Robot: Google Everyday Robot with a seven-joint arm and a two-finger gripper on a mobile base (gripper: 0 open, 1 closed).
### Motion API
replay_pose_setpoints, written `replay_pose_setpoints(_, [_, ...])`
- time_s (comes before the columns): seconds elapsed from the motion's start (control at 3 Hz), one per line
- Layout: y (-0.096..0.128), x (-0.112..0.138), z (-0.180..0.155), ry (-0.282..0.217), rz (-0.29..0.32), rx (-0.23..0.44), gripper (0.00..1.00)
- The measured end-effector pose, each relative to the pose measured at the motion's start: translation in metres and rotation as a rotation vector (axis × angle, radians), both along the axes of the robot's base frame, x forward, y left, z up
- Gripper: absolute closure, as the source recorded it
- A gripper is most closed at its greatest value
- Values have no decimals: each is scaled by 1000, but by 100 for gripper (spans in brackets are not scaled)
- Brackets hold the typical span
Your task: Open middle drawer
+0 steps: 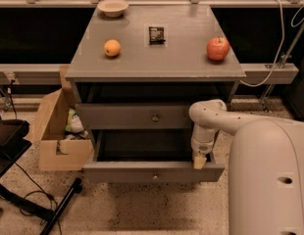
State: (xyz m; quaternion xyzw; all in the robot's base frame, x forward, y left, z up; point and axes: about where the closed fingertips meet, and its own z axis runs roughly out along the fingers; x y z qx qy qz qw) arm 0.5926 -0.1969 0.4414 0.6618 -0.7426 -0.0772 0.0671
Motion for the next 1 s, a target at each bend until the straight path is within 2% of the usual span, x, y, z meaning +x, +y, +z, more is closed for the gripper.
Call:
replay_pose_setpoints(0.67, [0,-3,-5,9,1,0,11])
replay_pose_setpoints(1.0, [0,-5,-6,13,1,-1,0])
